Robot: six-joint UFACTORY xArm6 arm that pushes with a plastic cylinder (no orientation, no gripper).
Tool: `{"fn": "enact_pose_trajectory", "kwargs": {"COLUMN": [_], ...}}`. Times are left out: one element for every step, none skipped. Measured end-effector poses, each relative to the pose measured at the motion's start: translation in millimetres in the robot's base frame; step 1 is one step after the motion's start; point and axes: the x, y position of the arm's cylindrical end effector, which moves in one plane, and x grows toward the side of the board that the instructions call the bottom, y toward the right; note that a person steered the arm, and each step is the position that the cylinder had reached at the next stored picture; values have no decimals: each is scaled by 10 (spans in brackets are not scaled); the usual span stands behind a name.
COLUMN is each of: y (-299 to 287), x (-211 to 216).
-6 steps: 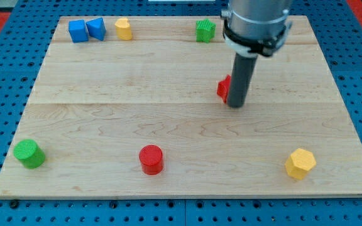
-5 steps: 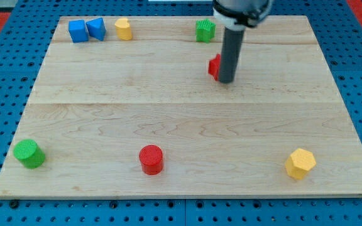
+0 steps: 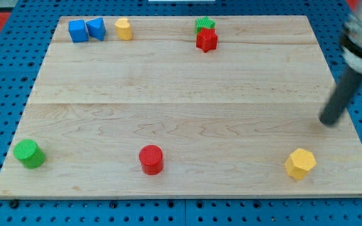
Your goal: Slide the hexagon diagonally to the top left of the red circle
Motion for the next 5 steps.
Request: {"fn": "enact_pose_trajectory", "kwargs": {"y": [-244, -794, -1280, -1605, -2147], "x": [635, 491, 343, 318, 166]}}
